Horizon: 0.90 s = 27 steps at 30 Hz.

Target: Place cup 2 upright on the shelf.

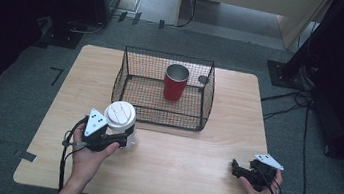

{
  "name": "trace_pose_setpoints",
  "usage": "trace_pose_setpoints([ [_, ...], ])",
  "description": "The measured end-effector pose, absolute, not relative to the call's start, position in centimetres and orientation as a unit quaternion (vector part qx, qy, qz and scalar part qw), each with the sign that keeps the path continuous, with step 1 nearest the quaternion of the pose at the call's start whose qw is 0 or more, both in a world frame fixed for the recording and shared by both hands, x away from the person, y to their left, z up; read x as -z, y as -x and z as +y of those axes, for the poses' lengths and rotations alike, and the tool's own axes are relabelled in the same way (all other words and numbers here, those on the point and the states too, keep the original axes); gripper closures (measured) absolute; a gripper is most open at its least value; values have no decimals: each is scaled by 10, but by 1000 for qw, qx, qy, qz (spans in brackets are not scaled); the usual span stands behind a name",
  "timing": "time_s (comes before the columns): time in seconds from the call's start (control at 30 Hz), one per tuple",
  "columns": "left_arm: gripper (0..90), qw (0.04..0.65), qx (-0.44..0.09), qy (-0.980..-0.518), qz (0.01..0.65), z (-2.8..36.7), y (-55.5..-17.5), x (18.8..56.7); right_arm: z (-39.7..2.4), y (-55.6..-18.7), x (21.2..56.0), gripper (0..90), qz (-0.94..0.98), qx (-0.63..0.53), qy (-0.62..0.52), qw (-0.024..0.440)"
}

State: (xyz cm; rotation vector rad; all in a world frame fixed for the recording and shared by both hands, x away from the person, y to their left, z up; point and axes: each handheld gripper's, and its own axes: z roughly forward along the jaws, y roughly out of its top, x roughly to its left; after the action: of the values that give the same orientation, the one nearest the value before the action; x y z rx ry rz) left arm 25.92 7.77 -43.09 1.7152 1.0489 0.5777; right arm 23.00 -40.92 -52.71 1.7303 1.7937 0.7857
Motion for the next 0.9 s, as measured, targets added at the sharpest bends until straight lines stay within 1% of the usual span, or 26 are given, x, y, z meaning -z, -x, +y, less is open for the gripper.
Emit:
trace_pose_setpoints([
  [0.5,171,518,-248,-699,426,66,-269,409,-410,-229,527,24,665,-293,-636,259],
  [0.9,171,541,-279,-679,411,57,-279,387,-411,-229,527,24,666,-293,-635,259],
])
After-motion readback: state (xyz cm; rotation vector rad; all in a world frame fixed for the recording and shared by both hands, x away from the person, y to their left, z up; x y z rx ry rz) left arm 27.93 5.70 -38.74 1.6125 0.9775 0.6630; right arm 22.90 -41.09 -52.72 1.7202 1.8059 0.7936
